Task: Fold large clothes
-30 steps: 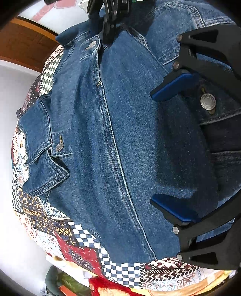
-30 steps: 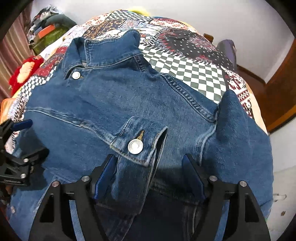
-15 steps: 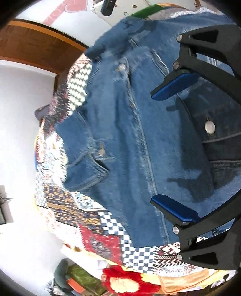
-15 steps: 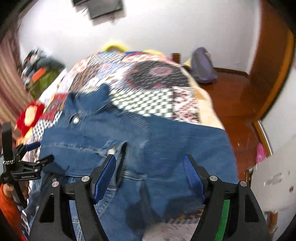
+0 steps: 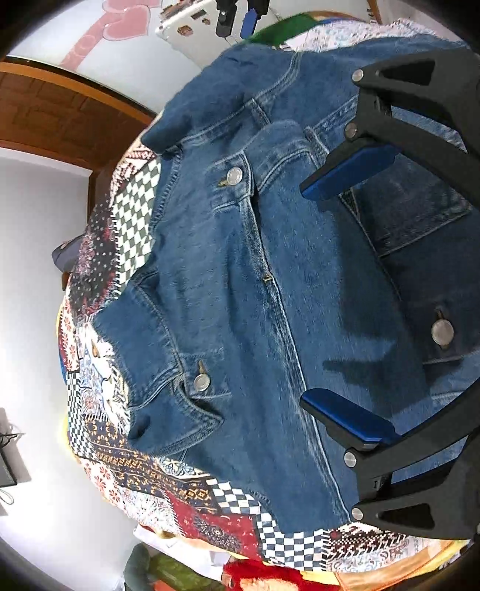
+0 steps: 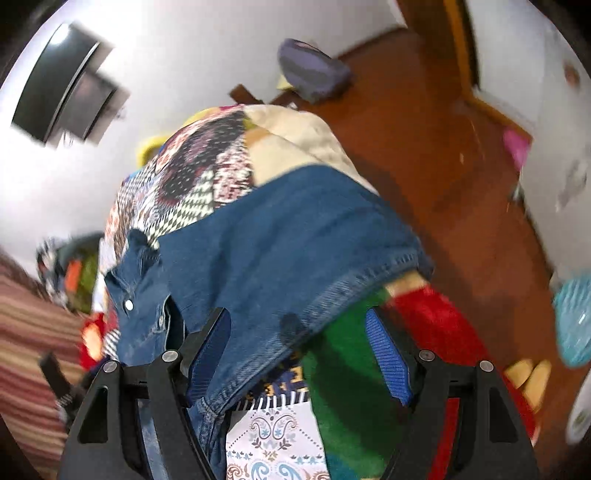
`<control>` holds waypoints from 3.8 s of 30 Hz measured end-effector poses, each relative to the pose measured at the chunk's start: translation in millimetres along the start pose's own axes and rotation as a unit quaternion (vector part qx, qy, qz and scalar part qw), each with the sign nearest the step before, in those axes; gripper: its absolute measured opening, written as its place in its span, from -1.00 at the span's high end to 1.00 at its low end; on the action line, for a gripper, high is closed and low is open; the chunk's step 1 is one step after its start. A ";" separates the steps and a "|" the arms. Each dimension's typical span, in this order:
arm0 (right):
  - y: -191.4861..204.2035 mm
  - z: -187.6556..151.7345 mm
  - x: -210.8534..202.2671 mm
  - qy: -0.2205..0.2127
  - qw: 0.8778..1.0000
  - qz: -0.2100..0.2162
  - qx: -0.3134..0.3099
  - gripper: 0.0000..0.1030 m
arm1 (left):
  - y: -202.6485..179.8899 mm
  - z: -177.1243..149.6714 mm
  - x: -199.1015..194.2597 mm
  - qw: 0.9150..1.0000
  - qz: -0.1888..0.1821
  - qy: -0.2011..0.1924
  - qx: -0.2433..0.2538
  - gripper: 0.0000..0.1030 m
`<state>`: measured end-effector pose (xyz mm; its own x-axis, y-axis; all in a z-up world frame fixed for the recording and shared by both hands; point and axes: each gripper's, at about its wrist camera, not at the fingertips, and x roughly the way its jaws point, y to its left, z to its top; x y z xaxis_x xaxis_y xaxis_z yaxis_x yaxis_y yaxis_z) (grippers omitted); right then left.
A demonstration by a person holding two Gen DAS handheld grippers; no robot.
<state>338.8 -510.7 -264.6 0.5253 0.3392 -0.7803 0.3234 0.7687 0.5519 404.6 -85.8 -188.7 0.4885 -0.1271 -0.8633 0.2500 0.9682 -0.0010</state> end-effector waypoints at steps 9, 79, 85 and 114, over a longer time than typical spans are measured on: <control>-22.2 16.2 32.5 -0.005 0.998 0.030 0.051 -0.40 | -1.6 -6.2 20.5 1.000 -0.001 0.028 -0.009 -0.99; 211.8 -111.1 44.8 0.098 0.952 0.053 -0.286 0.81 | 10.9 3.9 -93.4 0.998 0.004 -0.069 0.009 -0.99; 164.6 -74.4 4.7 0.010 0.966 -0.011 -0.259 0.81 | -44.0 36.0 -60.3 0.995 -0.006 -0.042 0.091 -0.99; 77.4 -57.9 31.5 0.031 0.991 -0.020 -0.129 0.81 | -113.9 76.4 46.5 0.982 -0.110 0.038 0.149 0.81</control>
<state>334.8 -409.1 -263.5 0.4635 0.3323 -0.8214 0.1276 0.8923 0.4330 462.7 -218.5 -190.1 0.3341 -0.2991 -0.8938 0.5812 0.8119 -0.0544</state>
